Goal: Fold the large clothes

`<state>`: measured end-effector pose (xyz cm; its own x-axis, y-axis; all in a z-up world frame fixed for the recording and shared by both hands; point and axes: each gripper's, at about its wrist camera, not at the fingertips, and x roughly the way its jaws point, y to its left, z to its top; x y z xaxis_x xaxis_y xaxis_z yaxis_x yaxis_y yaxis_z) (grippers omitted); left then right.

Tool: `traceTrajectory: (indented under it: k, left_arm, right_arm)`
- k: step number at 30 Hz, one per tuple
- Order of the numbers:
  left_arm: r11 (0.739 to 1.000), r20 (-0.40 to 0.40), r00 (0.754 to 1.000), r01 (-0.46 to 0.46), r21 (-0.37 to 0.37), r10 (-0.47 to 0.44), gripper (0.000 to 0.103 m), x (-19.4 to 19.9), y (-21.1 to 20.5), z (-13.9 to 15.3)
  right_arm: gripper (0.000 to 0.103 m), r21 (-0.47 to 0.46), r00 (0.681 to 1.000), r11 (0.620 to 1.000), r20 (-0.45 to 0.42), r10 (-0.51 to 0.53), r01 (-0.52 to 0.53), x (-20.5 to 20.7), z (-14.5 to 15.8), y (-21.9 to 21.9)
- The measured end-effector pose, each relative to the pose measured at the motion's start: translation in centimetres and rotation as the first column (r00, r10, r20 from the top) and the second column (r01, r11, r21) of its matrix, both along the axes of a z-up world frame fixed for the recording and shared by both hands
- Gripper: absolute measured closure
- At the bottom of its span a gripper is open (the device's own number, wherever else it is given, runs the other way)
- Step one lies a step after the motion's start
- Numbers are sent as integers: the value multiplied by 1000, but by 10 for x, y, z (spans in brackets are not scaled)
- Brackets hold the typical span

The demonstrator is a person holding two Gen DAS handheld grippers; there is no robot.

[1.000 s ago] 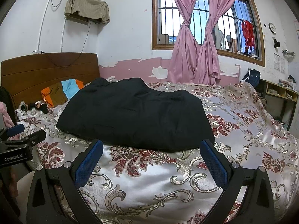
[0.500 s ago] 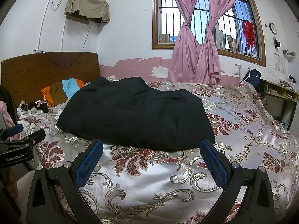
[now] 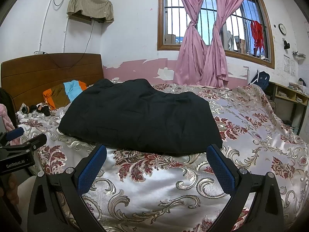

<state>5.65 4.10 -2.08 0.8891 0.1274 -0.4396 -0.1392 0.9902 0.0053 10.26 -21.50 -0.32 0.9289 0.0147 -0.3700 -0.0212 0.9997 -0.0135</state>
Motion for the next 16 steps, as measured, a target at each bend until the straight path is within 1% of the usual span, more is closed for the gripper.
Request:
traceTrajectory:
  k: [16]
  left_arm:
    - [1000, -8, 1000, 1, 4, -1, 0, 0, -1, -1]
  right_arm:
    - [2, 0, 1000, 1000, -5, 2, -2, -1, -4, -2]
